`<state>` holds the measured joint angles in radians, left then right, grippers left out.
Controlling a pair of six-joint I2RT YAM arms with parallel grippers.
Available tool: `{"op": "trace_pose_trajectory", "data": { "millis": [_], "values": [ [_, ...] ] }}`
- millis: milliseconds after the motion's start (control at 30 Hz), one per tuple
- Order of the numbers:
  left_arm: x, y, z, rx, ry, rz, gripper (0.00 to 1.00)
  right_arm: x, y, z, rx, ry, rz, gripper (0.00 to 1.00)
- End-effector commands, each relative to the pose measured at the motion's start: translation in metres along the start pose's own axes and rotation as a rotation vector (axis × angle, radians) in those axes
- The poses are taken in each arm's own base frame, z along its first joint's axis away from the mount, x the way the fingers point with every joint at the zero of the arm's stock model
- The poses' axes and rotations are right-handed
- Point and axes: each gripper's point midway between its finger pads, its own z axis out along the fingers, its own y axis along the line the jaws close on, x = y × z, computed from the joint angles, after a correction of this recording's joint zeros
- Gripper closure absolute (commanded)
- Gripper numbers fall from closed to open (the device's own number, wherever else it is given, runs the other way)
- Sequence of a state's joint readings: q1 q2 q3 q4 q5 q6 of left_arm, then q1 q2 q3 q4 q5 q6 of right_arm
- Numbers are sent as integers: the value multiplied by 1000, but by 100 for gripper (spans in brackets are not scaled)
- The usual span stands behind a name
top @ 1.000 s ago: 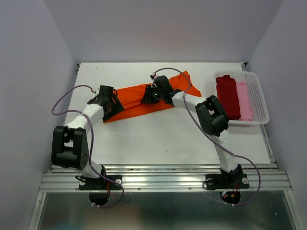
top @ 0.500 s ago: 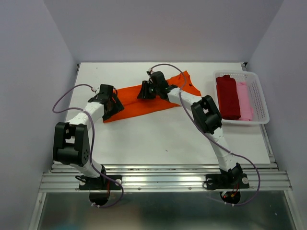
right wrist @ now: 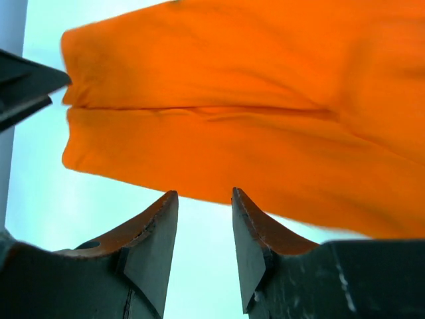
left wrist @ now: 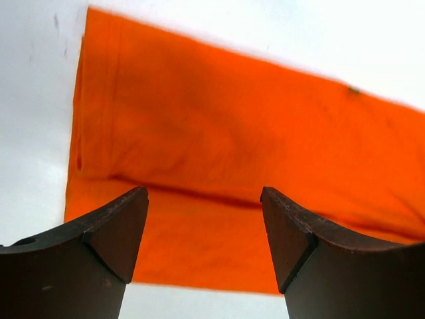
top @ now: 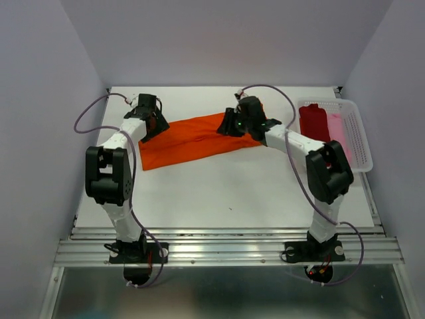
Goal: Roll the t-shirts
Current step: Fold the T-shirt at the center of the board.
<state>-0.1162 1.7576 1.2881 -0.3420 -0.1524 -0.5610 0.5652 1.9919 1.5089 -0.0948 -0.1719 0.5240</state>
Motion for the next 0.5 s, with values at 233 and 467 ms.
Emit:
{"op": "trace_pose_trajectory", "data": {
  "millis": [233,467],
  "values": [
    [-21,-1,62,-145,28,73,22,-19,-149,-66,301,-114,158,57],
    [19,27,73,-212,103,84,22,-20,-190,-42,389,-71,163,58]
  ]
}}
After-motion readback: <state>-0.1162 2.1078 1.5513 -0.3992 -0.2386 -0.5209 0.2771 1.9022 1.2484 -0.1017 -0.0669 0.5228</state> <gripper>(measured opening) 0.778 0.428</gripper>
